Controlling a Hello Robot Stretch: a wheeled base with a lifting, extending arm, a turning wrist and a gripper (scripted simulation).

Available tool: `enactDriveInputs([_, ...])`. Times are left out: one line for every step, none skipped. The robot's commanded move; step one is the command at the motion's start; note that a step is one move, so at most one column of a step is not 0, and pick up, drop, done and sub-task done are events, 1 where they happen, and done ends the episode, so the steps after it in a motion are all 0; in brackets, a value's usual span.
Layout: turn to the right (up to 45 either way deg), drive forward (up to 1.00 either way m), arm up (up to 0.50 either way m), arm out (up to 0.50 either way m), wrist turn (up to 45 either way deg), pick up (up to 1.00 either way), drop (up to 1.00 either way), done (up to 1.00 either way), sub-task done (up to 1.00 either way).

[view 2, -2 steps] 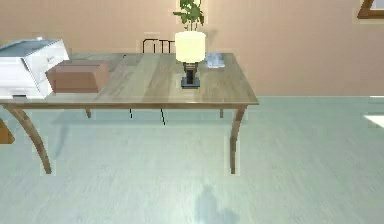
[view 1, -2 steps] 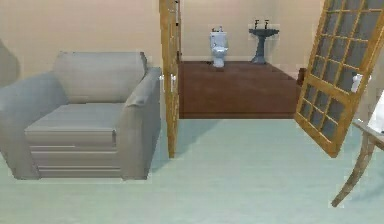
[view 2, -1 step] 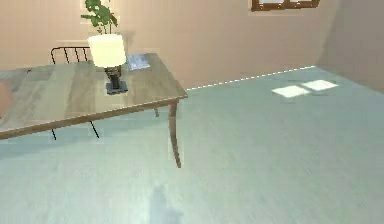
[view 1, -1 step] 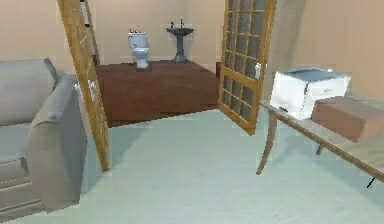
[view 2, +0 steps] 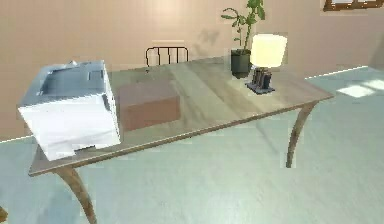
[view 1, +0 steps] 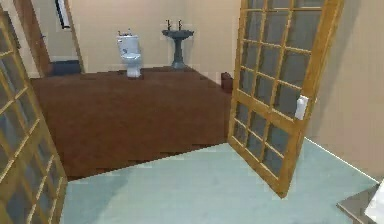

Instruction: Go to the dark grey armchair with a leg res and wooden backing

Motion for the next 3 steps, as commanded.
enactDriveInputs([0.0, 0.60, 0.00, 0.00, 0.0, 0.00, 0.00, 0.00, 0.00])
enactDriveInputs([-27.0, 0.00, 0.00, 0.00, 0.0, 0.00, 0.00, 0.00, 0.00])
enactDriveInputs([0.0, 1.00, 0.00, 0.00, 0.0, 0.00, 0.00, 0.00, 0.00])
